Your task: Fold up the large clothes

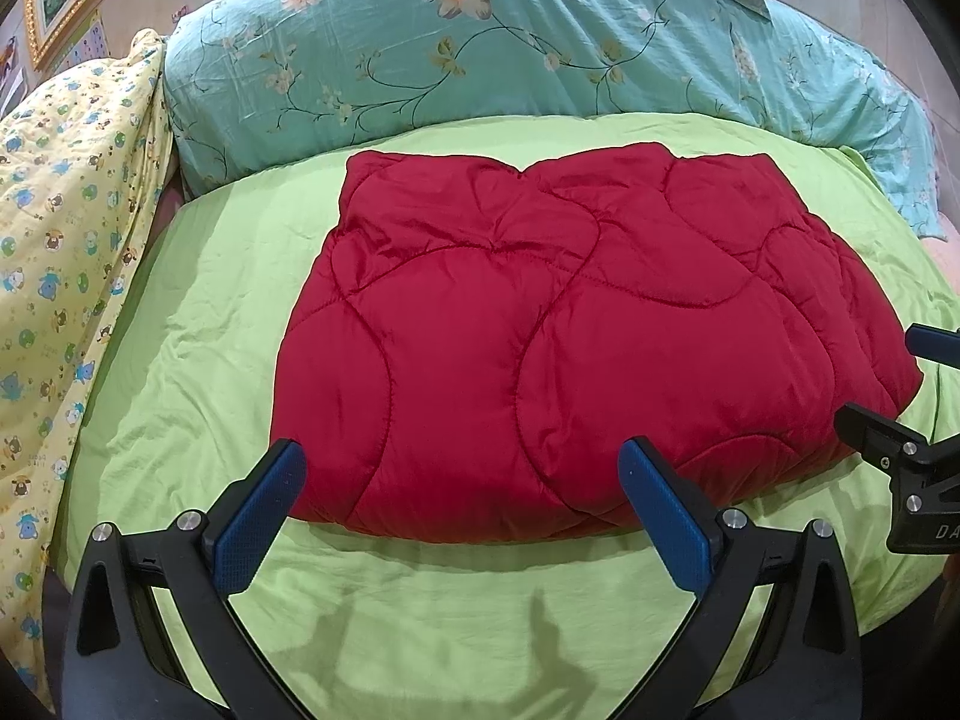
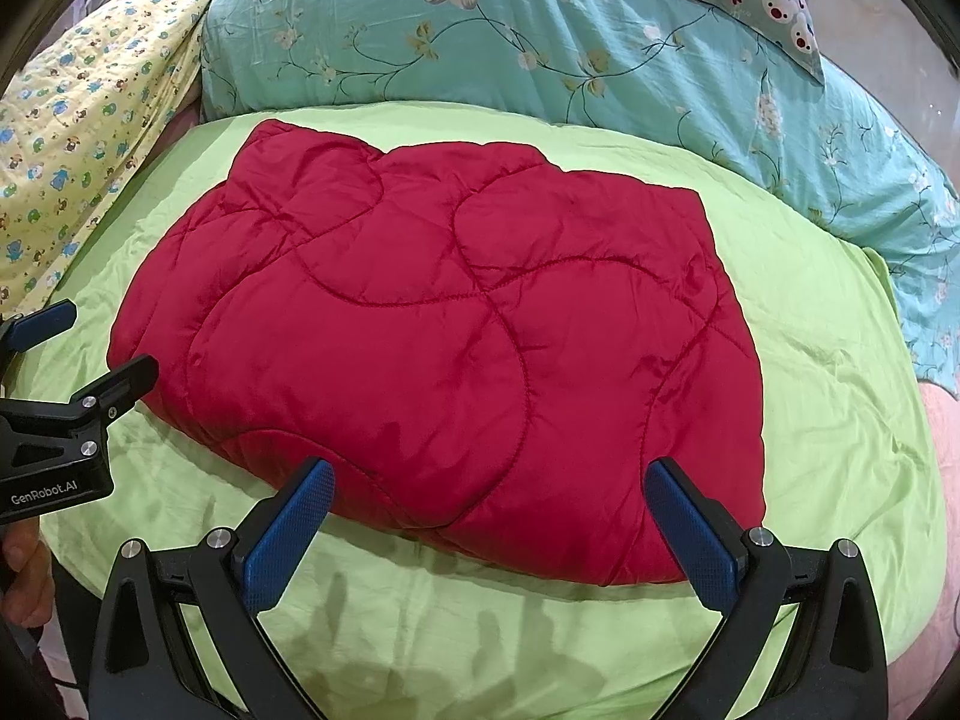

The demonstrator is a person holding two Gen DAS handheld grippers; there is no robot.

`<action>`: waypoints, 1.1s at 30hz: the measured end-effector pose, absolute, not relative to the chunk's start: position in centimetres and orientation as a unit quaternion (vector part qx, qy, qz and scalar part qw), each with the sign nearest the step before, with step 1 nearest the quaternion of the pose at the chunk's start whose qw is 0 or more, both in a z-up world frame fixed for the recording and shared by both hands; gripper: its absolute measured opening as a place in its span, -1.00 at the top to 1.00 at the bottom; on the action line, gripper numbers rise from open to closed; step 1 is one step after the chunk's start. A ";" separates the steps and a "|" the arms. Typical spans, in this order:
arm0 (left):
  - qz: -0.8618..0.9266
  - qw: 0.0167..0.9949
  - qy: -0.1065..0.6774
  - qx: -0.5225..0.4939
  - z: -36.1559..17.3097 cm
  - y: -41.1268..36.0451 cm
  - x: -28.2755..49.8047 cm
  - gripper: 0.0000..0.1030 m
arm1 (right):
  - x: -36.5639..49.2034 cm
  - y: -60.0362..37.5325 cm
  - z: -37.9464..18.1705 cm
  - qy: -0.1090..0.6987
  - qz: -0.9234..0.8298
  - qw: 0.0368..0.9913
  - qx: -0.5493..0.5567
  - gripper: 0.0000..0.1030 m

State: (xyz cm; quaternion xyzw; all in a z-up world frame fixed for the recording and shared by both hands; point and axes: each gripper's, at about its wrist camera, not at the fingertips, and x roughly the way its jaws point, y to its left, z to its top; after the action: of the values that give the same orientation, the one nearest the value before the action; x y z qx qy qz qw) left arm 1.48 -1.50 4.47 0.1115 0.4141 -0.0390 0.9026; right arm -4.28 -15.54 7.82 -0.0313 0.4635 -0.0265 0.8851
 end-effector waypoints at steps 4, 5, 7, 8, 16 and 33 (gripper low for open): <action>-0.038 0.903 0.414 0.110 4.6 -1.6 1.5 -1.00 | -4.3 -15.6 7.8 0.464 -0.026 0.885 -0.031 -1.00; -0.038 0.903 0.414 0.110 4.6 -1.6 1.5 -1.00 | -4.3 -15.6 7.7 0.464 -0.026 0.885 -0.031 -1.00; -0.039 0.903 0.414 0.111 4.5 -1.5 1.4 -1.00 | -4.3 -15.6 7.7 0.464 -0.026 0.885 -0.031 -1.00; -0.039 0.903 0.414 0.111 4.6 -1.5 1.5 -1.00 | -4.3 -15.6 7.8 0.464 -0.026 0.885 -0.031 -1.00; -0.038 0.903 0.414 0.110 4.6 -1.6 1.4 -1.00 | -4.3 -15.5 7.9 0.463 -0.026 0.885 -0.029 -1.00; -0.038 0.905 0.410 0.109 4.8 -2.0 1.4 -1.00 | -4.3 -15.9 8.1 0.458 -0.021 0.889 -0.019 -1.00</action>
State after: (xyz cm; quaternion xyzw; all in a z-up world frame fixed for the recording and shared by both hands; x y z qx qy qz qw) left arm 1.42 -2.00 4.77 0.1087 0.4101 -0.0385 0.9047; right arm -4.30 -15.94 8.10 -0.0194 0.4576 -0.0206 0.8887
